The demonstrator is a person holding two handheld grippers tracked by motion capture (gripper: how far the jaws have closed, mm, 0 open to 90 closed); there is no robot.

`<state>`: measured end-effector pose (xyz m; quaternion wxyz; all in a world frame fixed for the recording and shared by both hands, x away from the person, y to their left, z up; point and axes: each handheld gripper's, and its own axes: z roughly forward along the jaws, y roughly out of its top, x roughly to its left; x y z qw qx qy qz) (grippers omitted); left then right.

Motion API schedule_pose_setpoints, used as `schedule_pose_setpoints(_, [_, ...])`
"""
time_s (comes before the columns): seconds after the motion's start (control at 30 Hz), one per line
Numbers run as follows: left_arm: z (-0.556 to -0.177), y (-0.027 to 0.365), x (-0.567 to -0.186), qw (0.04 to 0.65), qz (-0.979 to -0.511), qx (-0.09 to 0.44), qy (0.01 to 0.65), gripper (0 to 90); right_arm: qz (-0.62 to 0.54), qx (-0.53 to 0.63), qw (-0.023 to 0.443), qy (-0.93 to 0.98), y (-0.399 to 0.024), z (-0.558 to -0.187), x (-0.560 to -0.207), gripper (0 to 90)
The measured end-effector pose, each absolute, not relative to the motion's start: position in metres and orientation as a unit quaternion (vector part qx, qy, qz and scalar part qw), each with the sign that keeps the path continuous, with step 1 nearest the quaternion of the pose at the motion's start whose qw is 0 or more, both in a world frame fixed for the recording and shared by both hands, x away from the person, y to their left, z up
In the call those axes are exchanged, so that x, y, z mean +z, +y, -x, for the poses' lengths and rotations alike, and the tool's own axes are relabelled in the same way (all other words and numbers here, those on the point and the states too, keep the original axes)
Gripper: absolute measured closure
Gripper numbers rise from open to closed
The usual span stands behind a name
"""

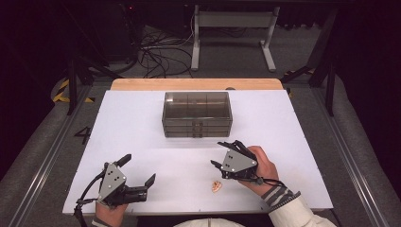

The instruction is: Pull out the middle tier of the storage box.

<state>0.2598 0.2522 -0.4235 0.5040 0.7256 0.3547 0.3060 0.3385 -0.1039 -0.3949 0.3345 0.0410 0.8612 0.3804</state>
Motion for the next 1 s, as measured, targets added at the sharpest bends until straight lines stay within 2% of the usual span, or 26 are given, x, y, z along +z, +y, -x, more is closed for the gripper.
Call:
schedule_pose_setpoints(0.2, [-0.26, 0.252, -0.423, 0.504, -0.725, 0.306, 0.355, 2.1, -0.035, 0.379, 0.339, 0.86, -0.102, -0.338, -0.395, 41.8])
schedule_pose_setpoints(0.5, [-0.26, 0.252, -0.424, 0.504, -0.725, 0.306, 0.355, 2.2, -0.022, 0.367, 0.37, 0.853, -0.097, -0.336, -0.395, 48.2])
schedule_pose_setpoints(0.63, [-0.26, 0.252, -0.423, 0.504, -0.726, 0.306, 0.355, 2.2, -0.016, 0.353, 0.408, 0.842, -0.093, -0.335, -0.397, 51.7])
schedule_pose_setpoints(1.0, [-0.26, 0.252, -0.423, 0.505, -0.724, 0.307, 0.355, 2.1, 0.008, 0.322, 0.454, 0.83, -0.085, -0.332, -0.402, 51.9])
